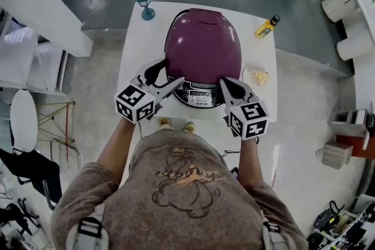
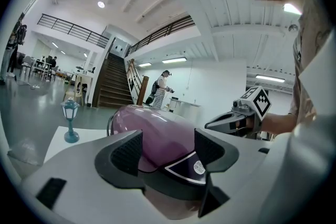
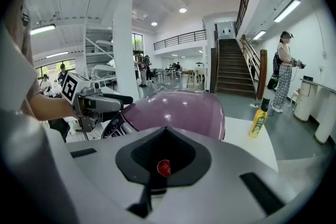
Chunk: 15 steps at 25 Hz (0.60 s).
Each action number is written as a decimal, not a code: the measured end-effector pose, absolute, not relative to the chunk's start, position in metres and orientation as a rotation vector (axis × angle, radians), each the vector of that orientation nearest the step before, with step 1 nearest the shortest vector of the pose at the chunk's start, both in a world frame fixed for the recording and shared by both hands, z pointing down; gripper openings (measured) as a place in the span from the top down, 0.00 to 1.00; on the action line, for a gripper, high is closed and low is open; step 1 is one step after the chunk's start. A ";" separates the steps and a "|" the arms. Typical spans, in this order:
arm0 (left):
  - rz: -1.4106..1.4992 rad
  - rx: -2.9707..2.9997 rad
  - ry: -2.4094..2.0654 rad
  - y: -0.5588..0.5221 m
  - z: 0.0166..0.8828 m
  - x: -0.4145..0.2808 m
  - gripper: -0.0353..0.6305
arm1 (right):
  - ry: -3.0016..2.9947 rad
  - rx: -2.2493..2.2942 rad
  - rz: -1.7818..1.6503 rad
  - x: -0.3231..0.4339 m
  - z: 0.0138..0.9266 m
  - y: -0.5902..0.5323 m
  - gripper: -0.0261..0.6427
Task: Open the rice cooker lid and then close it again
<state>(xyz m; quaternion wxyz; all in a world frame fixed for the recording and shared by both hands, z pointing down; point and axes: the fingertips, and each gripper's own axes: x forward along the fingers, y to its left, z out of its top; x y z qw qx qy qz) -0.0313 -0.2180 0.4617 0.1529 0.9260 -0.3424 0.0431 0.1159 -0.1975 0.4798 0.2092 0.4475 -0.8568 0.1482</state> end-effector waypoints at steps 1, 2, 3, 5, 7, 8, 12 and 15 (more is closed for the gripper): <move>0.127 2.658 -0.982 -0.218 0.462 -0.031 0.46 | -2.379 1.247 0.412 0.116 0.480 -0.197 0.96; 0.128 2.658 -0.982 -0.218 0.462 -0.031 0.46 | -2.374 1.248 0.412 0.116 0.480 -0.197 0.96; 0.128 2.656 -0.982 -0.219 0.462 -0.031 0.46 | -2.369 1.247 0.413 0.116 0.481 -0.197 0.96; 0.124 2.650 -0.986 -0.220 0.463 -0.031 0.46 | -2.363 1.243 0.418 0.116 0.482 -0.198 0.96; 0.119 2.645 -0.990 -0.220 0.464 -0.031 0.46 | -2.364 1.243 0.425 0.116 0.482 -0.198 0.96; 0.117 2.643 -0.991 -0.220 0.464 -0.031 0.47 | -2.367 1.245 0.429 0.116 0.482 -0.198 0.96; 0.115 2.640 -0.997 -0.220 0.464 -0.032 0.47 | -2.385 1.248 0.442 0.117 0.482 -0.198 0.96; 0.110 2.639 -1.005 -0.220 0.463 -0.032 0.47 | -2.403 1.247 0.461 0.117 0.481 -0.198 0.96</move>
